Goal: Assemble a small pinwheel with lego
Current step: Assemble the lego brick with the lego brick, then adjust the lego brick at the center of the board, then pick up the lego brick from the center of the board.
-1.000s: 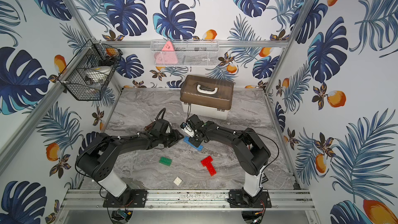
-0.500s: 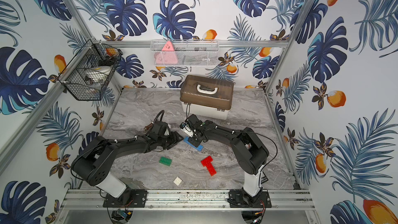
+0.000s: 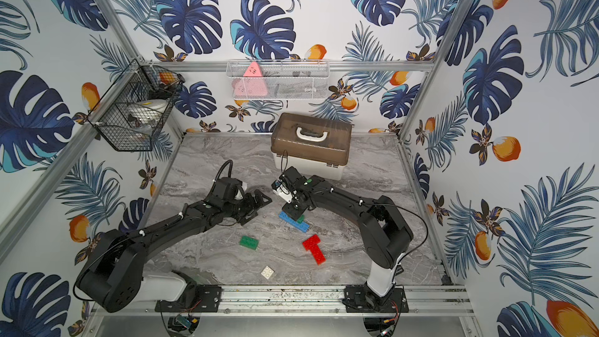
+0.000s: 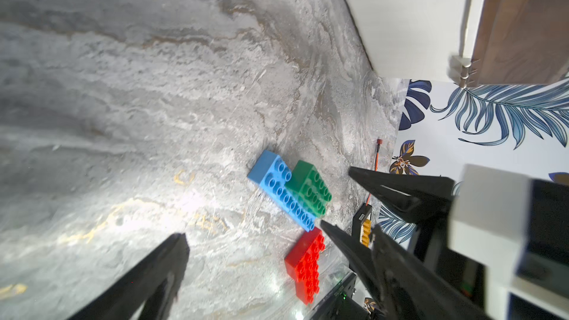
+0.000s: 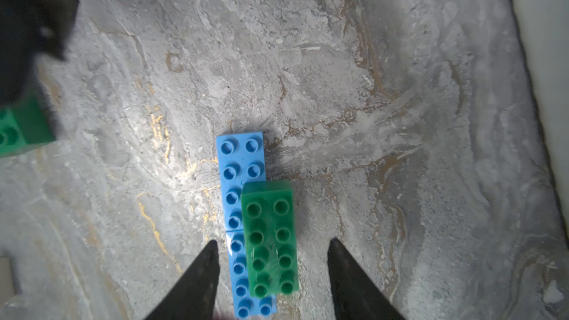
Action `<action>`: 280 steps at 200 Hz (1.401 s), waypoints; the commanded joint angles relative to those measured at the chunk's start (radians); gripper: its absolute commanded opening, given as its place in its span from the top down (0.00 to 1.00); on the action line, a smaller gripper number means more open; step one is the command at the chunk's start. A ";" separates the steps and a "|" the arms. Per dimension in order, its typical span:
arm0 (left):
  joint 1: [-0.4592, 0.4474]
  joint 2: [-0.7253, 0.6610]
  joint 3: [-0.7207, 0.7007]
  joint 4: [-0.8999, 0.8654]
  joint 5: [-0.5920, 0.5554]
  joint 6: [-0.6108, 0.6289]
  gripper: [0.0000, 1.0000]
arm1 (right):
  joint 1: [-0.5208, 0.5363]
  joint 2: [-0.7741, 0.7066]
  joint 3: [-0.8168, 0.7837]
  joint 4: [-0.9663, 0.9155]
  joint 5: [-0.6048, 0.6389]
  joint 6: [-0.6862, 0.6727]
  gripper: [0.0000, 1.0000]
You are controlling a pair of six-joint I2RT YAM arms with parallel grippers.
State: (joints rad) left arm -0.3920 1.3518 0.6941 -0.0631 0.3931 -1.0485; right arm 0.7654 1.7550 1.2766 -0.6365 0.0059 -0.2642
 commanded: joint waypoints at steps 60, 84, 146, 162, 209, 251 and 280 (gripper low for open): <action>0.004 -0.285 -0.046 -0.526 -0.190 -0.251 0.05 | 0.002 -0.229 -0.233 -0.027 -0.304 0.321 0.56; 0.004 -0.247 -0.108 -0.482 -0.158 -0.298 0.05 | 0.005 -0.259 -0.329 0.052 -0.391 0.374 0.58; 0.011 -0.160 -0.127 -0.434 -0.157 -0.336 0.11 | 0.003 -0.210 -0.426 0.203 -0.411 0.449 0.60; 0.012 -0.147 -0.122 -0.432 -0.159 -0.342 0.12 | -0.004 -0.191 -0.431 0.222 -0.395 0.456 0.60; 0.010 -0.098 -0.172 -0.354 -0.115 -0.468 0.16 | -0.045 -0.153 -0.409 0.207 -0.295 0.462 0.60; 0.011 -0.061 -0.146 -0.341 -0.121 -0.487 0.22 | -0.075 -0.118 -0.391 0.228 -0.257 0.446 0.60; 0.010 -0.043 -0.134 -0.352 -0.123 -0.482 0.31 | -0.094 -0.095 -0.368 0.226 -0.218 0.431 0.60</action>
State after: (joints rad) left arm -0.3828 1.2942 0.5537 -0.3756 0.3191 -1.5204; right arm 0.6834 1.6470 0.8875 -0.4252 -0.2665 0.1894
